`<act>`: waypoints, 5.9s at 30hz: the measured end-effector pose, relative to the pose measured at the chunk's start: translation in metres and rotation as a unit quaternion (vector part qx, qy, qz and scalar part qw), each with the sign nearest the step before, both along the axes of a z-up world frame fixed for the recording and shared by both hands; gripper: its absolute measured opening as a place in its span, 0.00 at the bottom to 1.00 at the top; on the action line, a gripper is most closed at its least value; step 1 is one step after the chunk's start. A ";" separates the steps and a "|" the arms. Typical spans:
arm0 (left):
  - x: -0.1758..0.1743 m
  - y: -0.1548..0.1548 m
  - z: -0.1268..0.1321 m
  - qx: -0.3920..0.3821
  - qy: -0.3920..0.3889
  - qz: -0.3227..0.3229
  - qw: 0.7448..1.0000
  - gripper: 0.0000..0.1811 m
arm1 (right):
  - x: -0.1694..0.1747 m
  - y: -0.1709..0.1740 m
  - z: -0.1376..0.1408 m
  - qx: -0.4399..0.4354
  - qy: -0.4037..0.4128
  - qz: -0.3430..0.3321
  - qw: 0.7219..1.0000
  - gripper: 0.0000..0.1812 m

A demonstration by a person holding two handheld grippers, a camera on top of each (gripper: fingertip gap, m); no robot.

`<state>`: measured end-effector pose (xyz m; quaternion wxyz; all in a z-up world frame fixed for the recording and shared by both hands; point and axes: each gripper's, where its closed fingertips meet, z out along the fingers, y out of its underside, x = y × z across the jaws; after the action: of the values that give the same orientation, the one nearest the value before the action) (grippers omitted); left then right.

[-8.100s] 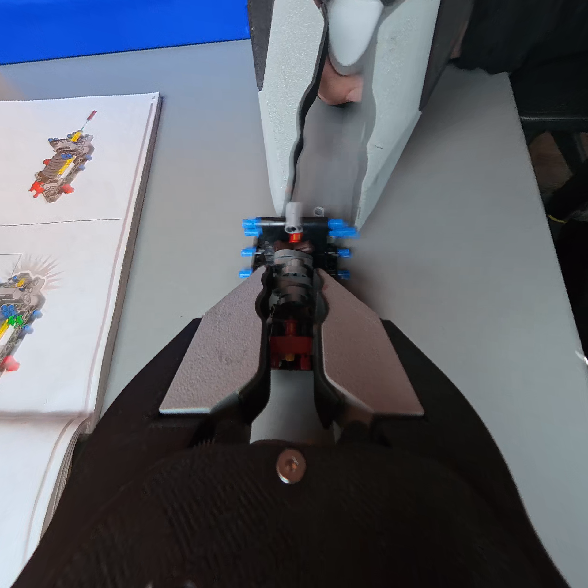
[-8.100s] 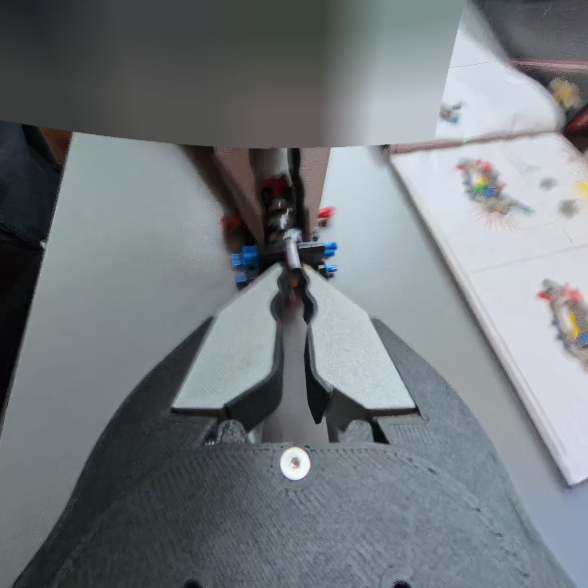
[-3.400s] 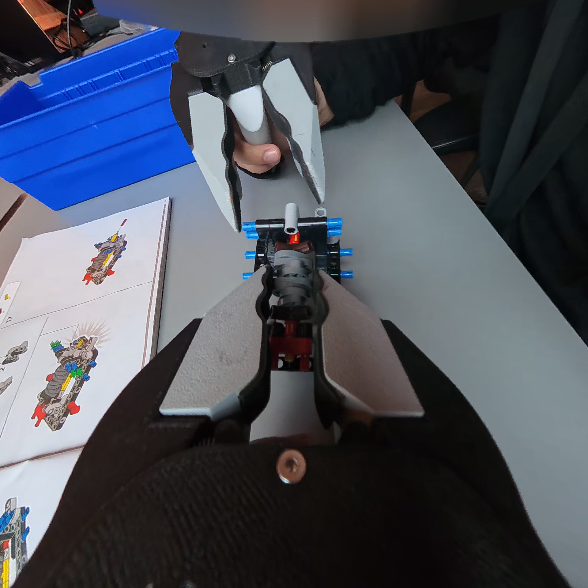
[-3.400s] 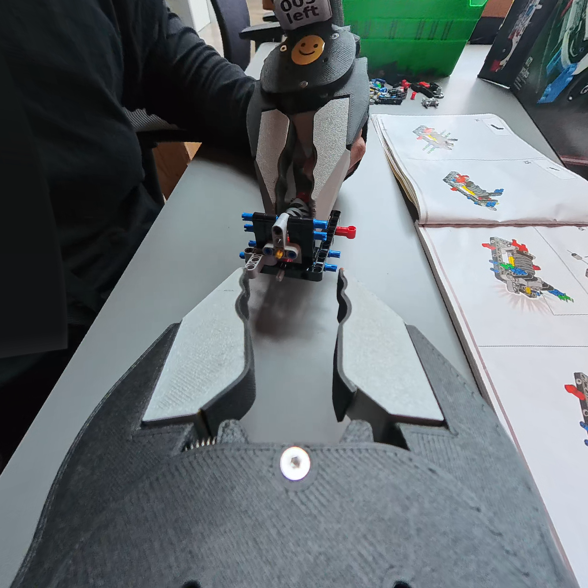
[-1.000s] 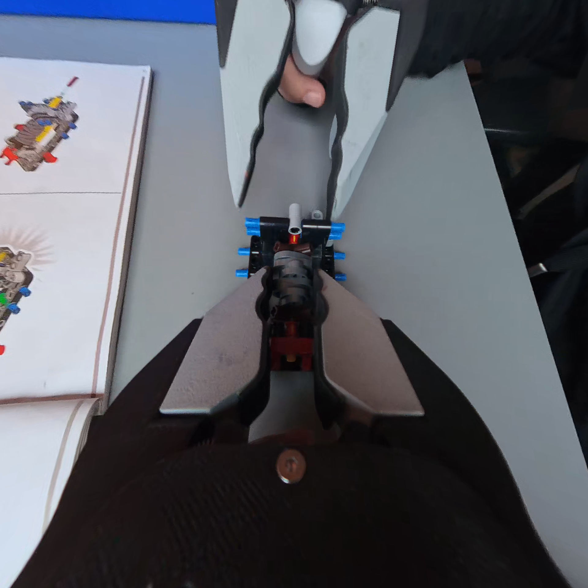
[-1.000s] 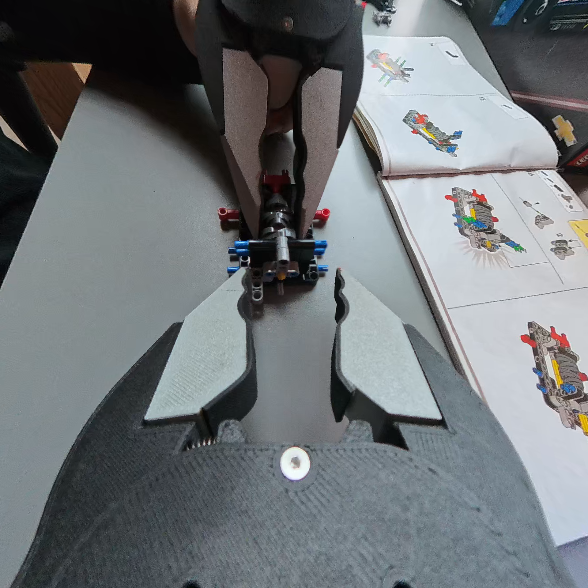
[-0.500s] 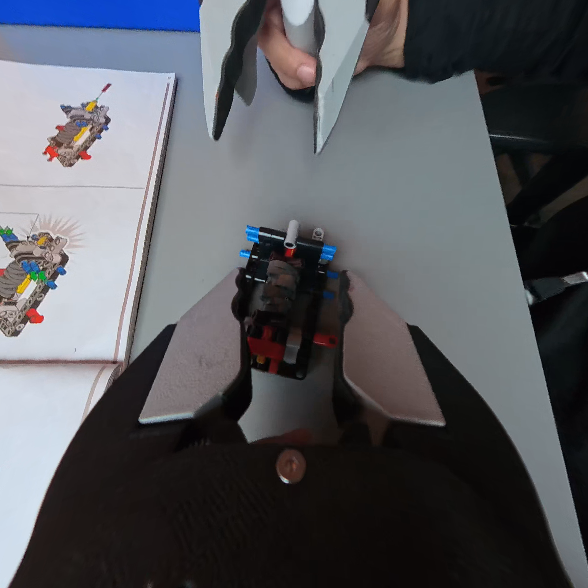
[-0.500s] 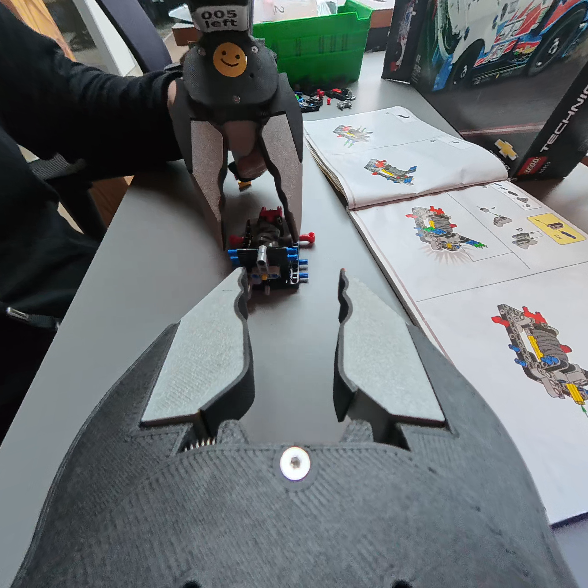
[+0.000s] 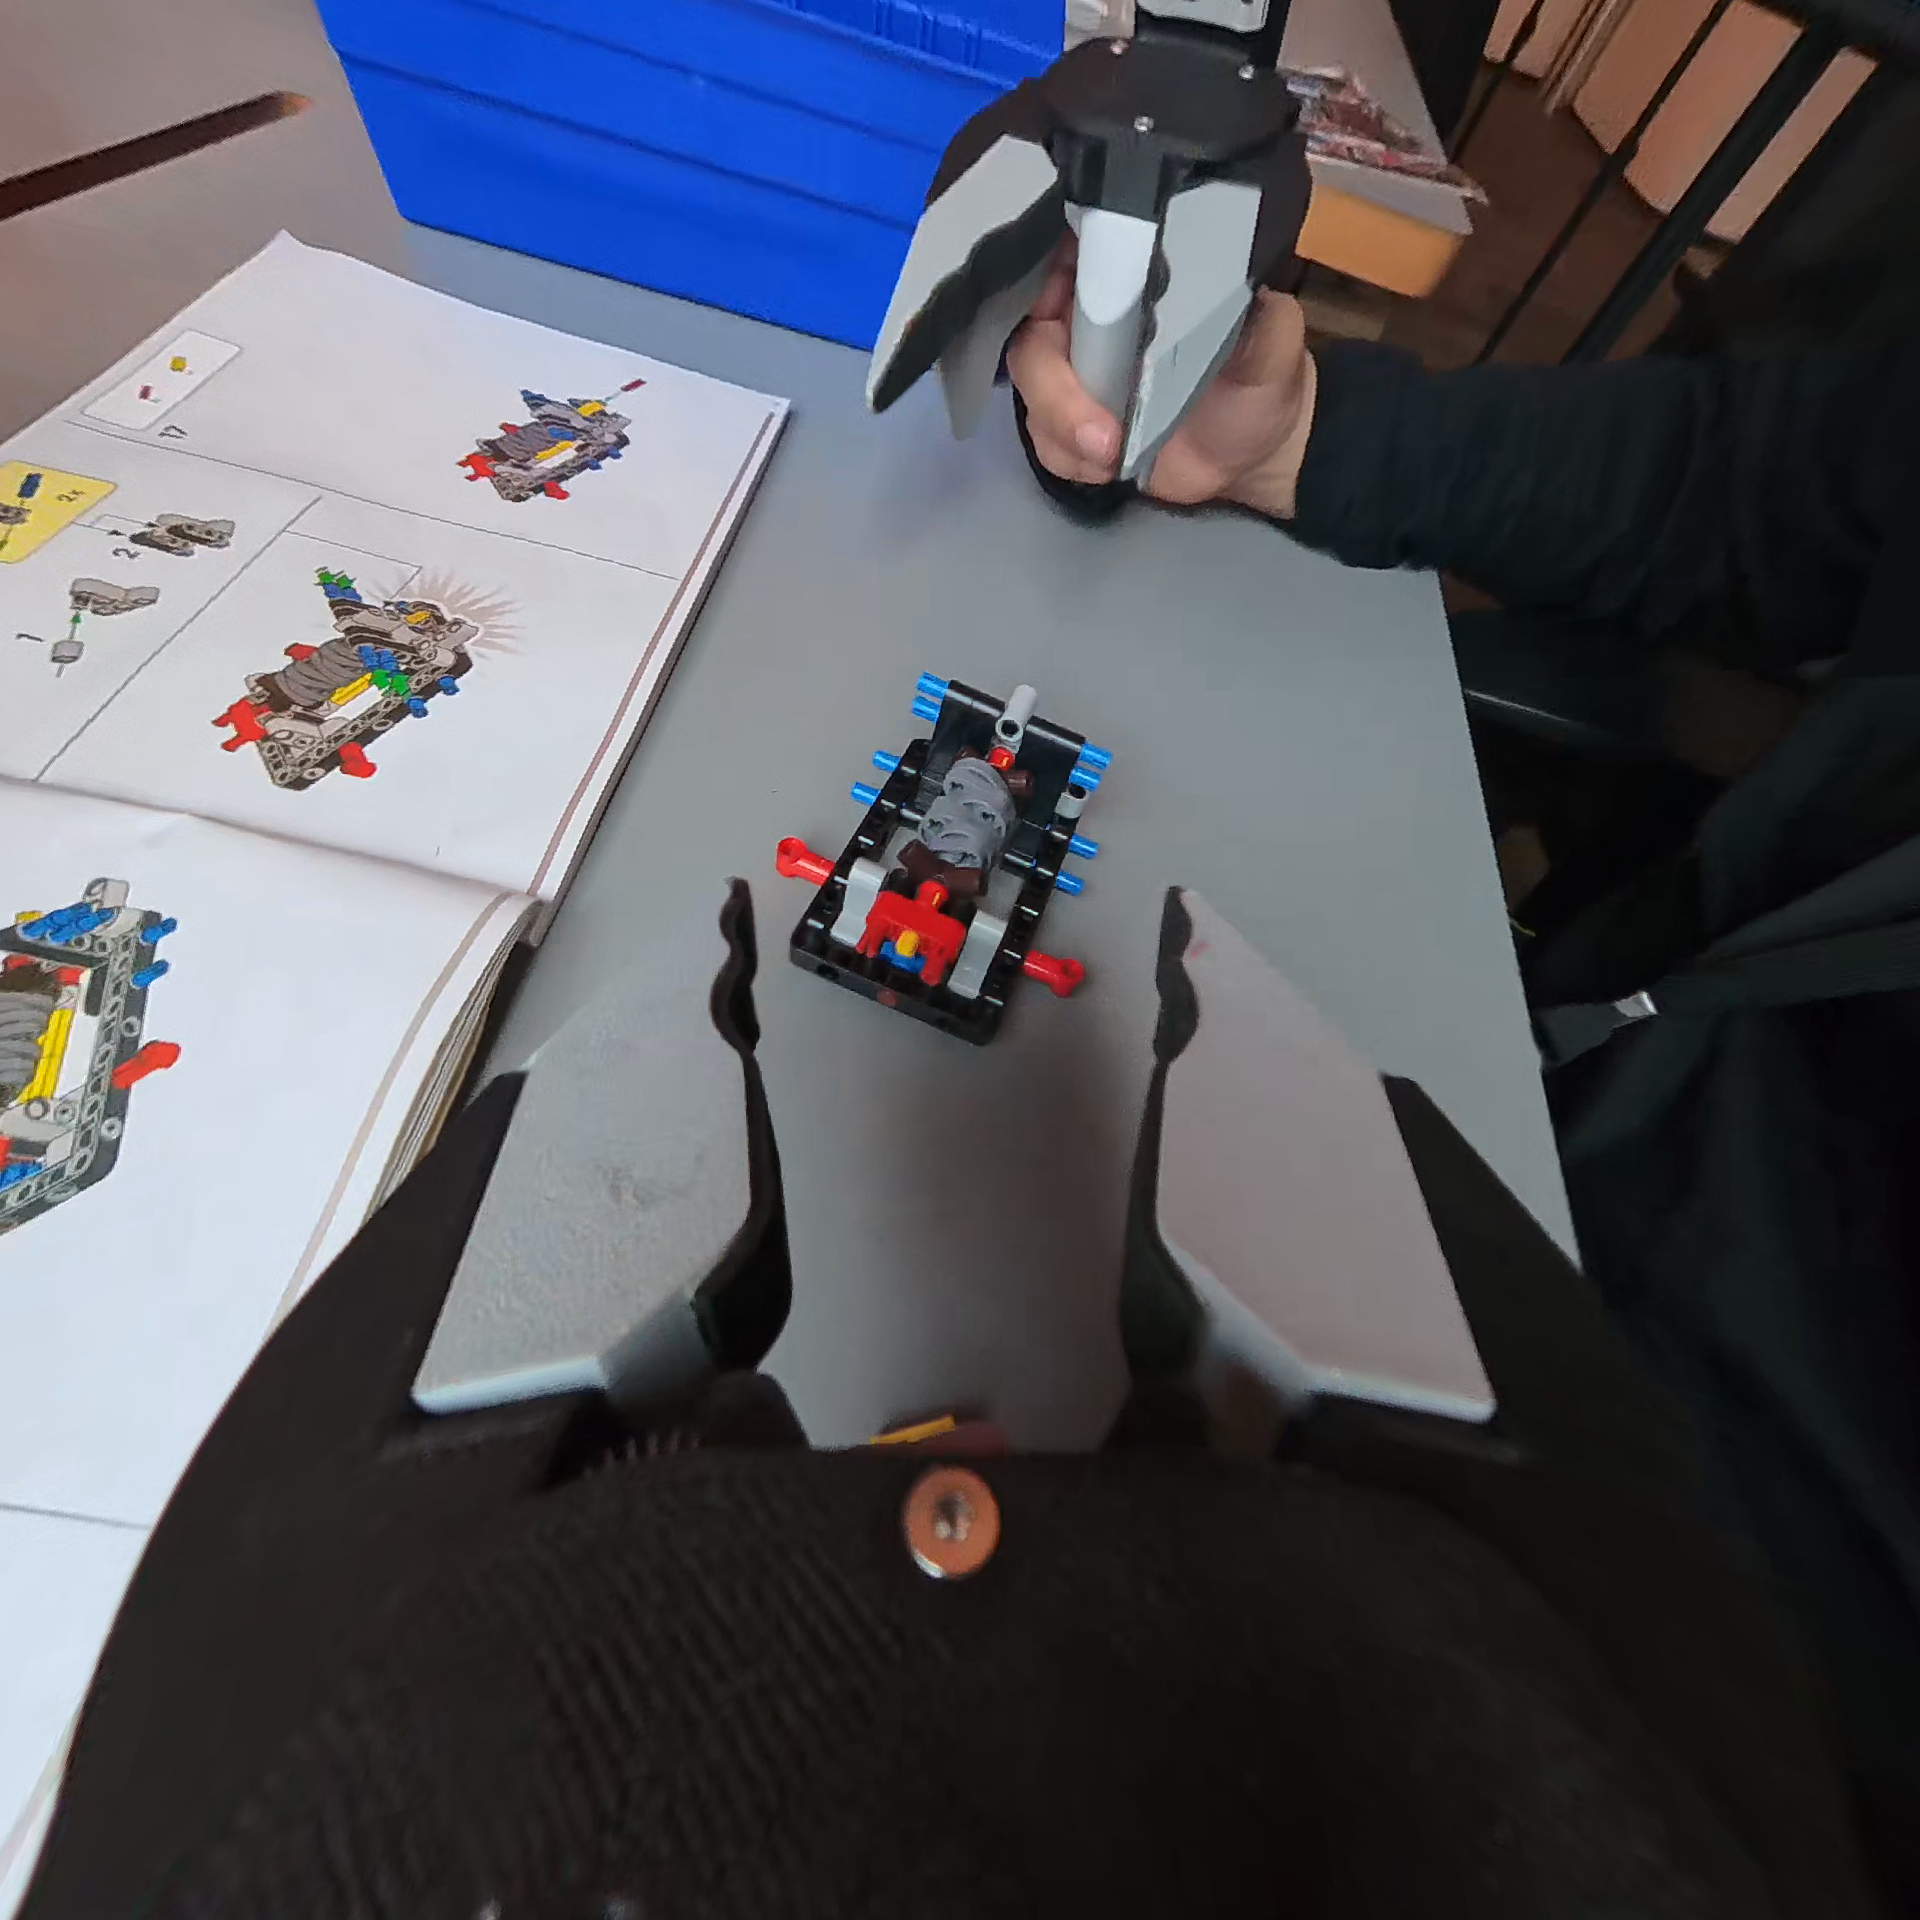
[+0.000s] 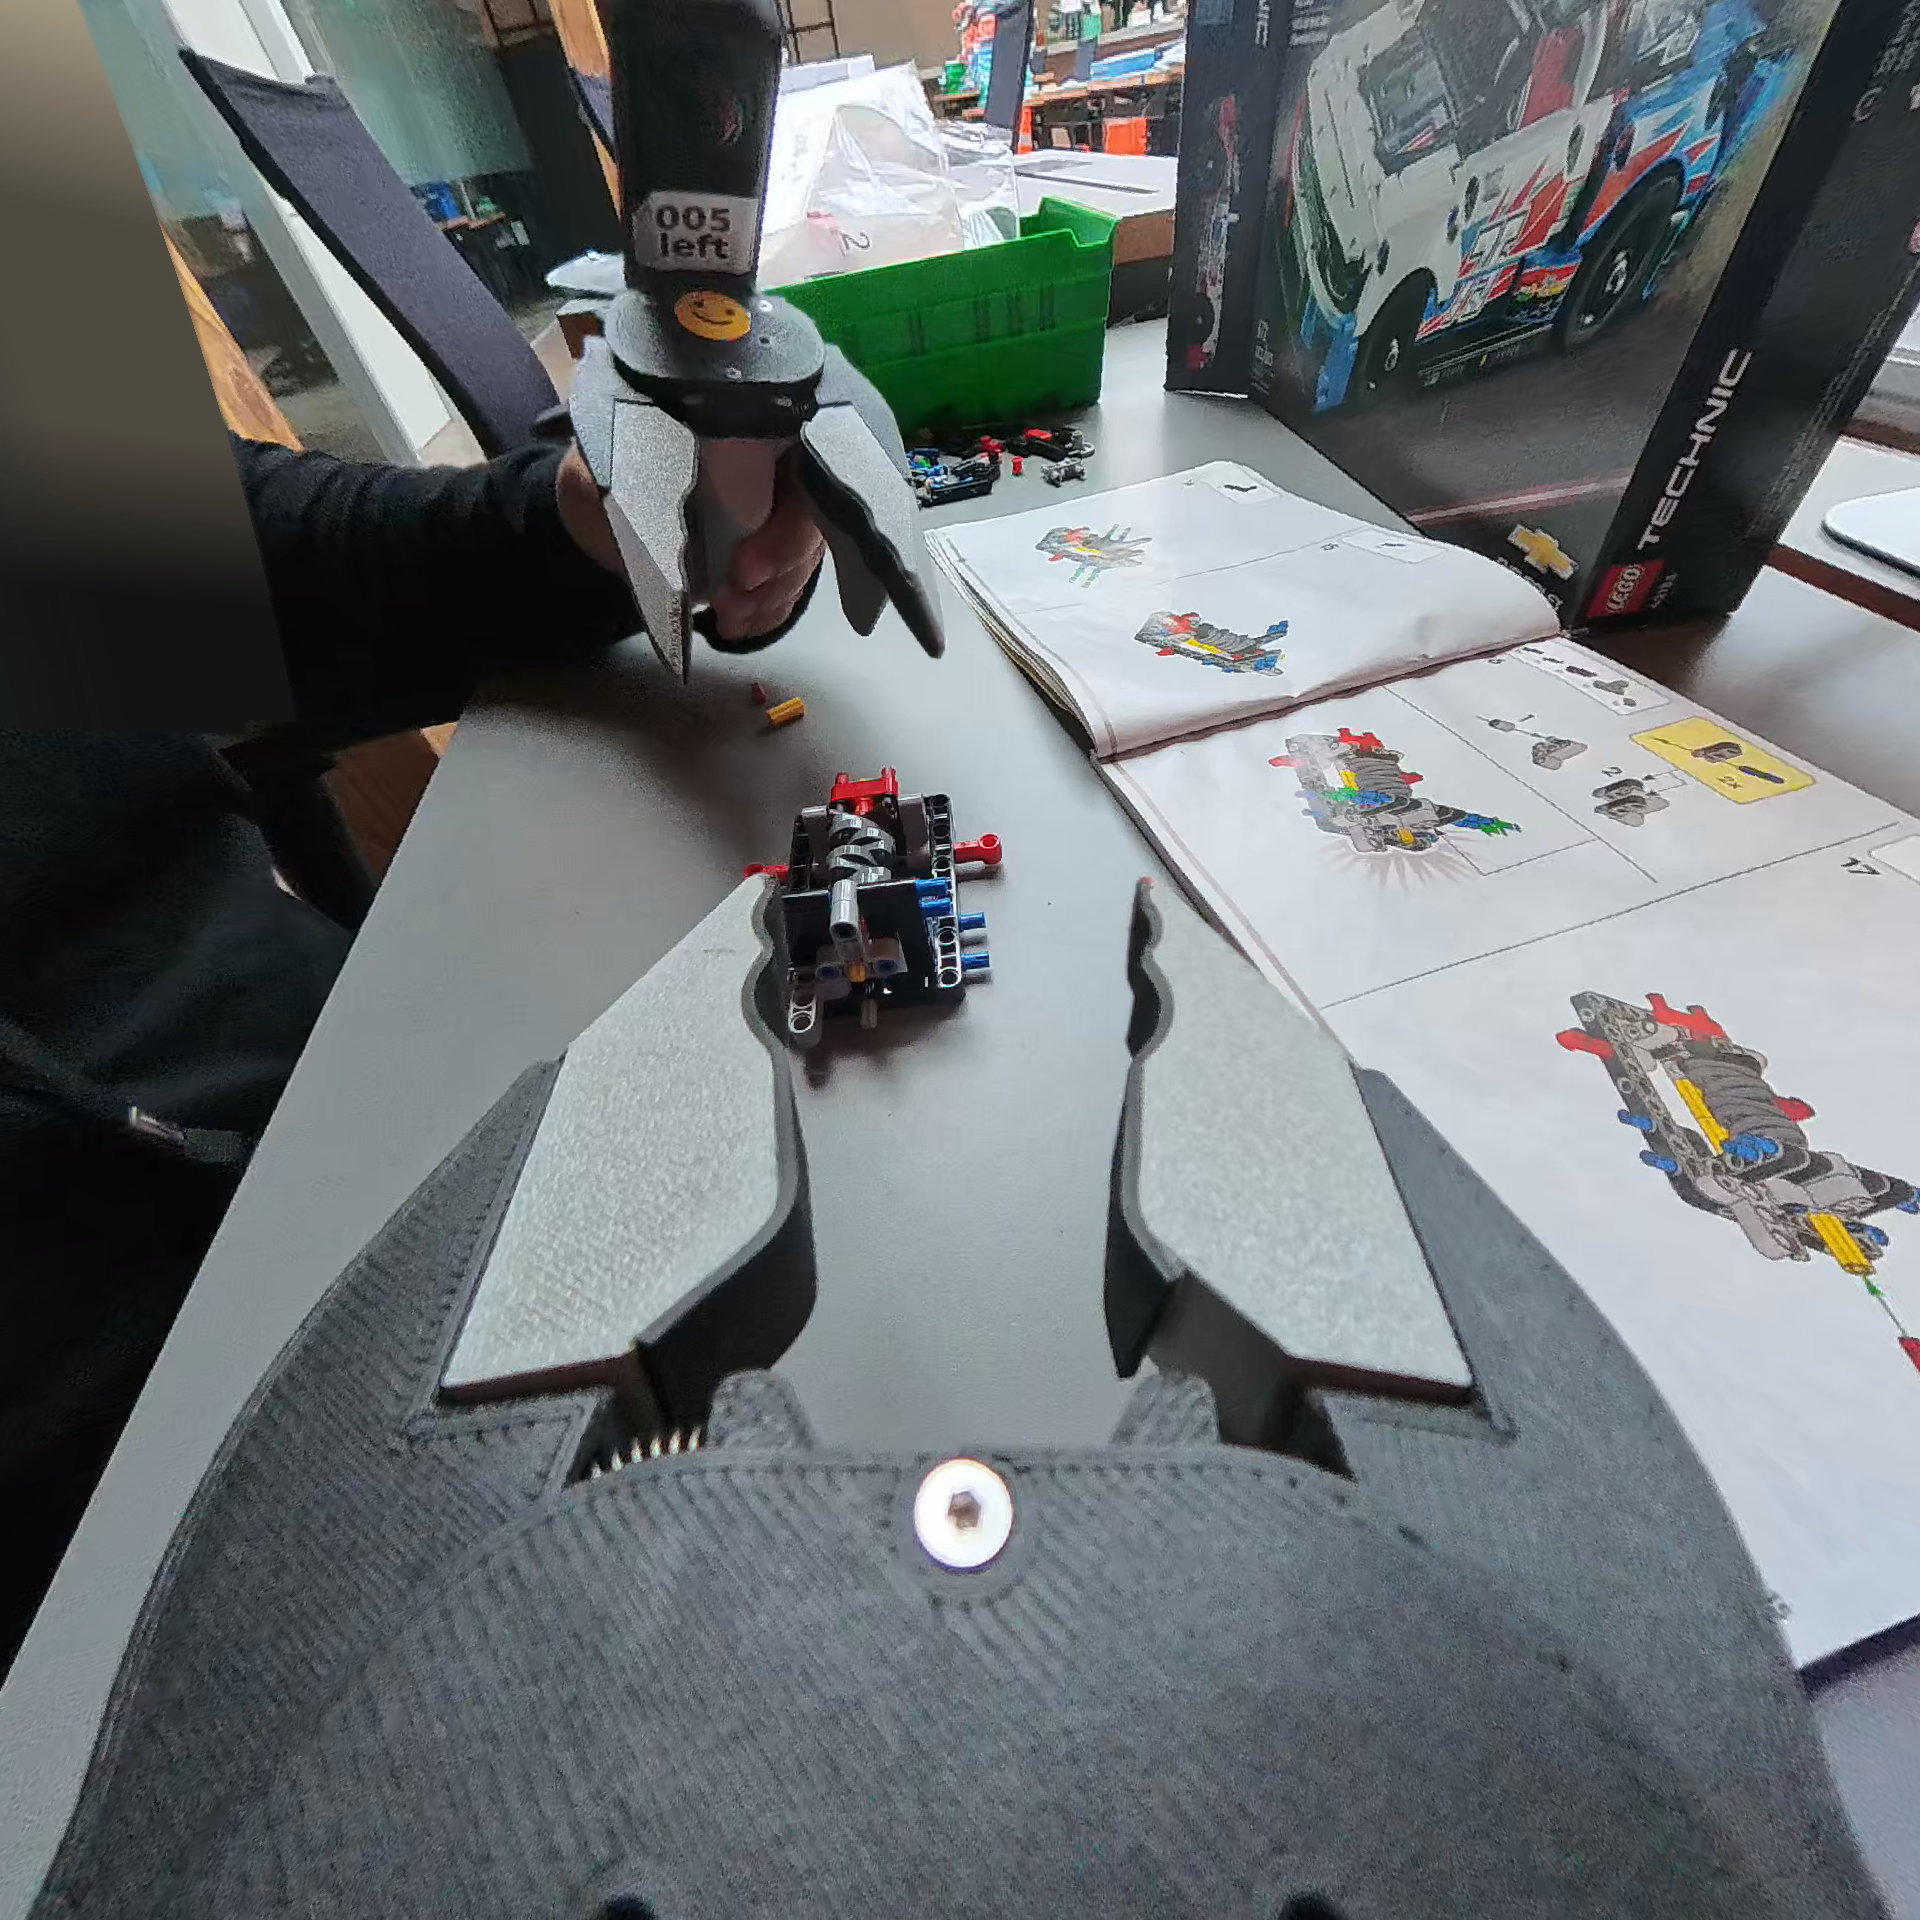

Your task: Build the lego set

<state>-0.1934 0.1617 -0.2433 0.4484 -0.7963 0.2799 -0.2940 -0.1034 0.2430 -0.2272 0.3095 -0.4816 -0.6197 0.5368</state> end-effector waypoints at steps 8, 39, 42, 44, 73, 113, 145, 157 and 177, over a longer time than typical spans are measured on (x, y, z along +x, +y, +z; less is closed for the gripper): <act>-0.007 0.004 -0.003 0.074 0.022 0.010 0.997 0.41 | -0.006 0.016 -0.009 0.021 -0.017 -0.022 0.999 0.38; 0.003 0.003 -0.023 0.068 0.107 -0.015 0.992 0.34 | -0.008 0.003 -0.026 0.107 -0.053 0.005 0.993 0.34; 0.004 0.003 -0.025 0.063 0.109 -0.018 0.992 0.34 | -0.008 -0.007 -0.031 0.112 -0.064 0.027 0.991 0.34; 0.005 0.003 -0.027 0.060 0.115 -0.020 0.991 0.34 | -0.009 -0.015 -0.035 0.117 -0.071 0.043 0.990 0.34; 0.033 0.017 -0.044 0.015 0.158 -0.093 0.983 0.25 | -0.029 -0.043 -0.056 0.175 -0.114 0.087 0.974 0.26; 0.031 0.018 -0.052 0.012 0.165 -0.096 0.982 0.23 | -0.033 -0.053 -0.063 0.144 -0.154 0.087 0.974 0.27; 0.034 0.012 -0.035 0.025 0.156 -0.085 0.984 0.33 | -0.013 -0.030 -0.052 0.096 -0.138 0.097 0.981 0.46; -0.020 0.009 0.038 0.186 0.062 0.056 0.979 0.40 | -0.022 0.013 -0.014 0.078 -0.036 -0.013 0.996 0.58; -0.049 0.015 0.037 0.165 -0.030 0.116 0.979 0.37 | -0.010 0.048 0.007 0.059 0.008 -0.104 0.993 0.54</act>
<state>-0.2424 0.1769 -0.2059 0.6126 -0.7295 0.2170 -0.2133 -0.1136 0.2914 -0.2199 0.3967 -0.5199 -0.5941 0.4684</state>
